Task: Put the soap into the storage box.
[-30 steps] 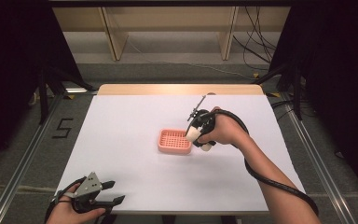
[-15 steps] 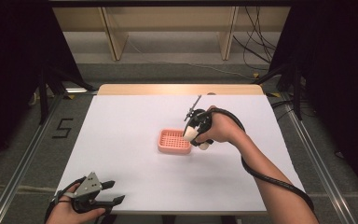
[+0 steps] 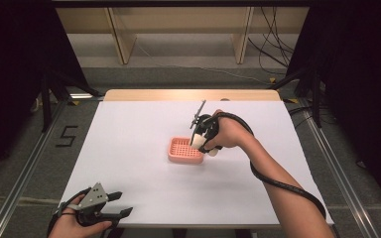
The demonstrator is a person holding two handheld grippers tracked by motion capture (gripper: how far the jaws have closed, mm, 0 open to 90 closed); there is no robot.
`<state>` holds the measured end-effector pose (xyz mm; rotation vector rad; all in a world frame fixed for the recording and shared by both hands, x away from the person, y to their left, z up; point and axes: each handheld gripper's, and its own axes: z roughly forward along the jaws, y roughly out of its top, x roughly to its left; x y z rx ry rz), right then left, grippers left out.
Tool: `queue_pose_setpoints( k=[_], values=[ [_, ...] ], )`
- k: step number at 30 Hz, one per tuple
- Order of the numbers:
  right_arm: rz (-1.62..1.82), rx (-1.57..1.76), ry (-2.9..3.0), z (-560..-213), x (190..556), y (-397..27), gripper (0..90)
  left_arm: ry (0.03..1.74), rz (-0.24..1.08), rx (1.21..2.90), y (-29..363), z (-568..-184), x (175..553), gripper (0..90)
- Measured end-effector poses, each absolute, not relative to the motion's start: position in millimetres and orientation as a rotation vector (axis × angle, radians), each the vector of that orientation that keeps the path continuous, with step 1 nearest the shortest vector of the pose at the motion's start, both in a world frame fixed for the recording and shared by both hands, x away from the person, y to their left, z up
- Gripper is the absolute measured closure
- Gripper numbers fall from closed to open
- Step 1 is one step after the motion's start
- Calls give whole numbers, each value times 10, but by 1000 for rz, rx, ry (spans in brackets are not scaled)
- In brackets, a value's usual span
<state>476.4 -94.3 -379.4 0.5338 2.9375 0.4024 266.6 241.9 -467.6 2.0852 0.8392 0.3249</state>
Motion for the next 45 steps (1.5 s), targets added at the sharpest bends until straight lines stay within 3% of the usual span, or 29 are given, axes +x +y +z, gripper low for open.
queue_pose_setpoints(
  k=[45],
  values=[
    [355,438,2945,-3860,4994,-785,506,825,340,2113,2453,-4657,2673,356]
  ],
)
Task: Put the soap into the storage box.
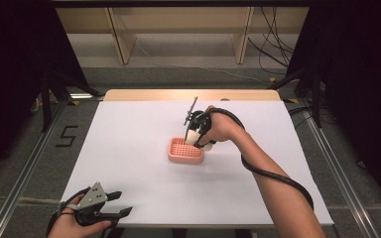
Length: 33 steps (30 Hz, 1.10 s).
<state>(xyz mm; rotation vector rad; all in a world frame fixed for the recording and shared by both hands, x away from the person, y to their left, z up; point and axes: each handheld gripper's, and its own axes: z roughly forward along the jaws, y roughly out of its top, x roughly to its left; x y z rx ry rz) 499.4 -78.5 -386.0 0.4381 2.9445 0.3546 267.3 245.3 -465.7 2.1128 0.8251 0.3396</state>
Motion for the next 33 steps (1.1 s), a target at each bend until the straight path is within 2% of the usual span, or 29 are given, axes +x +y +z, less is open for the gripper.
queue_pose_setpoints(
  k=[33],
  values=[
    [329,355,2955,-3925,5067,-641,506,821,337,2115,2456,-4644,2674,356]
  ],
)
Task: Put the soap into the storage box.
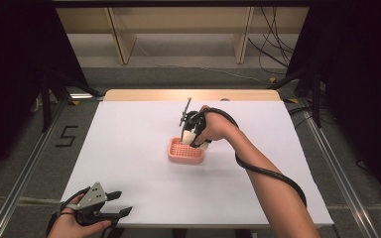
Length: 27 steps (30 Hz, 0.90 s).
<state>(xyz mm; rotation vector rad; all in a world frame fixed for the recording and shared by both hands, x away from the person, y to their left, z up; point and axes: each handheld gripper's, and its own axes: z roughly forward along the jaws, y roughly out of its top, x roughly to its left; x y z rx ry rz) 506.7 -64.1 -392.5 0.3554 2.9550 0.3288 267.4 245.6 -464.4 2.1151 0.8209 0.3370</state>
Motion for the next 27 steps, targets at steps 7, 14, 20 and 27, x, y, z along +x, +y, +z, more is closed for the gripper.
queue_pose_setpoints(
  k=[7,14,20,27],
  values=[
    [333,335,2956,-3947,5082,-607,506,845,322,2101,2450,-4650,2666,356],
    [329,329,2964,-3959,5094,-582,506,846,322,2095,2446,-4654,2669,356],
    [329,326,2964,-3977,5090,-547,506,844,321,2101,2449,-4650,2666,356],
    [326,338,2971,-4004,5089,-506,506,844,320,2100,2449,-4648,2666,356]
  ],
)
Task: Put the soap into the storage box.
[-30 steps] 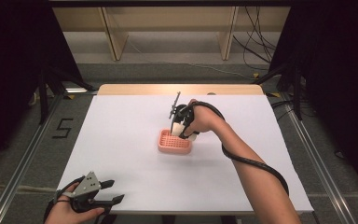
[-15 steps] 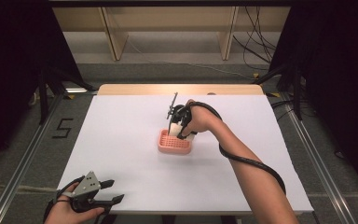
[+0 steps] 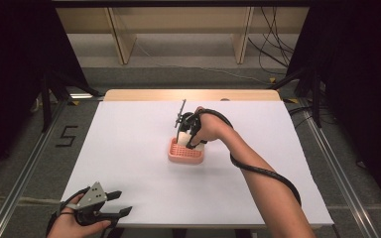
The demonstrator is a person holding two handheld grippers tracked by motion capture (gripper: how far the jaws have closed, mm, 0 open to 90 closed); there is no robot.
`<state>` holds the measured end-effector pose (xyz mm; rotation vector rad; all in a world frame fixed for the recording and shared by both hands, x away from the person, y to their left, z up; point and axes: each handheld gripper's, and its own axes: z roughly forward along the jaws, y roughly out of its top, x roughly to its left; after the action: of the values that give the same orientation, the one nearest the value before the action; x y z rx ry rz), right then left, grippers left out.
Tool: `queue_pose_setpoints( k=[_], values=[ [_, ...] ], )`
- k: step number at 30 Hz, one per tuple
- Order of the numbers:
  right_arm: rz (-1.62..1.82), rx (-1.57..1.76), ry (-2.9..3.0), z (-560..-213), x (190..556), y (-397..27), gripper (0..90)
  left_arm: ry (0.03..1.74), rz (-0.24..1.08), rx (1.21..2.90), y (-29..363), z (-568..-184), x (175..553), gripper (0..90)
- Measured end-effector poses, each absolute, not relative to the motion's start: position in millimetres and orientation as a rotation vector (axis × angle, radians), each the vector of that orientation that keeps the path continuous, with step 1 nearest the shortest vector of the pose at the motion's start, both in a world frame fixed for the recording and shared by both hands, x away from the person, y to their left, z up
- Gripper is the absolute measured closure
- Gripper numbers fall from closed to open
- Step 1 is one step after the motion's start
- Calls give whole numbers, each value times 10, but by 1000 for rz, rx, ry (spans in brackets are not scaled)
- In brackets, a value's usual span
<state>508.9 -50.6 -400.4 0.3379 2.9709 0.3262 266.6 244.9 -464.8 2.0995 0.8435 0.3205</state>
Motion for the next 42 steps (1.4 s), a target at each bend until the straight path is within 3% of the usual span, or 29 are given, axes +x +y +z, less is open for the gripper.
queue_pose_setpoints(
  k=[42],
  values=[
    [262,343,3012,-4242,5096,-340,505,826,315,2100,2444,-4644,2671,356]
  ],
)
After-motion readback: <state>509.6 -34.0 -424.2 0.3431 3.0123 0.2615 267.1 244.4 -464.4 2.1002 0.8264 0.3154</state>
